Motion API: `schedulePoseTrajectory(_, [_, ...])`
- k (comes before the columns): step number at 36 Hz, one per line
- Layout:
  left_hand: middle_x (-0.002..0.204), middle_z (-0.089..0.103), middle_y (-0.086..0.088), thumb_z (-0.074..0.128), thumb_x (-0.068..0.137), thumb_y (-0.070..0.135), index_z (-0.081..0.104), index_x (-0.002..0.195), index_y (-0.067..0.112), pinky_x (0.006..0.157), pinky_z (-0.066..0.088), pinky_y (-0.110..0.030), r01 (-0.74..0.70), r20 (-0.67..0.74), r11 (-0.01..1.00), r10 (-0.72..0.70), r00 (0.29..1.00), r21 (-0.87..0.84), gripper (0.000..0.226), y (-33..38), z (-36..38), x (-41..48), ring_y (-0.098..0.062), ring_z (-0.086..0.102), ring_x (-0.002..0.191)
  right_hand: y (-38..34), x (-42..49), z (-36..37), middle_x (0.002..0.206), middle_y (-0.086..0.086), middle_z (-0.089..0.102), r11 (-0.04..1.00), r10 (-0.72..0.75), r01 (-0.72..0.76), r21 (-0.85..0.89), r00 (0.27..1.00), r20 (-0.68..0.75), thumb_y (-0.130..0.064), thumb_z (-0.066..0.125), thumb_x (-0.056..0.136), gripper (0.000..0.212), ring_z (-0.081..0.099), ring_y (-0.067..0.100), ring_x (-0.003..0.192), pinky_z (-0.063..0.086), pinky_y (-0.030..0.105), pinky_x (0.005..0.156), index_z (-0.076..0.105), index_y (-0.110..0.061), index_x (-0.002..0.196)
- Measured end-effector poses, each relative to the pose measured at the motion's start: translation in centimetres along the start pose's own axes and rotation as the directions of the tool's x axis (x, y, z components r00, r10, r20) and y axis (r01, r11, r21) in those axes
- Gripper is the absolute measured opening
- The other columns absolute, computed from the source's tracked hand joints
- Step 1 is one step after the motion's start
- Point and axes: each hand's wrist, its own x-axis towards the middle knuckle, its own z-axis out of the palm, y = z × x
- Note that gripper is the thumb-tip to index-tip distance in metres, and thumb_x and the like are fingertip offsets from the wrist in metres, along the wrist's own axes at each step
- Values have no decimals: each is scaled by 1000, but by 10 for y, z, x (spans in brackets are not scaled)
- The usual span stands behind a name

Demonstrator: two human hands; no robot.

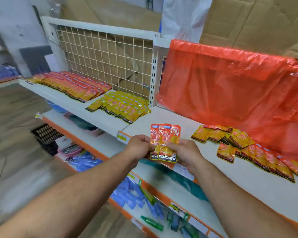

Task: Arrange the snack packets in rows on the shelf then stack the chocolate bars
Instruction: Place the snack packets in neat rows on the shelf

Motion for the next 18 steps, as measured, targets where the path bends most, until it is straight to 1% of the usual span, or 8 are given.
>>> schedulePoseTrajectory(2, [69,62,-13,63,85,-12,57,76,6,48,54,-28,5,-29,1000,-6,1000,-20,21,-2,-25,1,-22,60,53,-5,2,24,86,8,77,999,-2,3,-47,1000,22,-11,72,89,3,74,23,75,60,37,75,73,-10,86])
schedulePoseTrajectory(4, [66,60,-11,63,85,-11,57,74,8,46,49,-24,2,-46,1000,-4,999,-29,23,-5,-52,2,-18,57,51,-9,3,50,84,7,76,995,-7,9,-96,999,31,-11,73,89,2,74,24,75,59,39,74,72,-9,89])
schedulePoseTrajectory(6, [65,59,-8,64,85,-10,58,73,10,47,47,-23,4,-56,999,-6,998,-33,24,-8,-81,4,-15,55,50,-14,4,77,84,9,75,995,-9,13,-101,999,44,-7,73,88,5,72,23,69,58,34,60,69,-8,88])
schedulePoseTrajectory(8, [65,59,-8,63,85,-10,58,73,10,48,45,-23,6,-68,999,-8,998,-36,23,-12,-112,6,-16,54,52,-19,5,105,82,12,72,991,-25,32,-131,998,50,-6,73,87,8,67,17,58,50,25,45,66,-8,87])
schedulePoseTrajectory(10, [66,60,-9,64,85,-9,60,74,9,49,42,-23,3,-79,1000,-5,997,-27,21,-14,-145,8,-18,52,54,-23,7,136,75,11,68,981,-45,54,-188,998,54,-6,72,88,9,59,12,46,41,21,38,64,-7,84])
schedulePoseTrajectory(13, [64,59,-10,63,83,-10,60,73,8,48,38,-23,-9,-102,1000,6,995,-28,21,-16,-195,10,-18,49,52,-28,12,184,71,15,62,967,-60,79,-242,995,82,-5,68,90,15,54,20,49,40,25,41,60,-8,78])
schedulePoseTrajectory(16, [60,58,-10,65,82,-10,61,72,6,47,37,-23,-6,-151,999,0,989,-40,19,-19,-245,16,-17,47,48,-35,17,232,73,14,65,960,-71,100,-261,990,118,-6,67,91,12,58,20,51,43,26,43,60,-7,81])
schedulePoseTrajectory(18, [67,62,-14,66,81,-9,65,79,0,48,39,-25,-10,-173,999,3,985,-43,9,-22,-276,19,-20,49,54,-40,21,263,77,15,66,959,-76,112,-262,987,141,-8,67,92,13,61,22,57,45,26,45,59,-7,82])
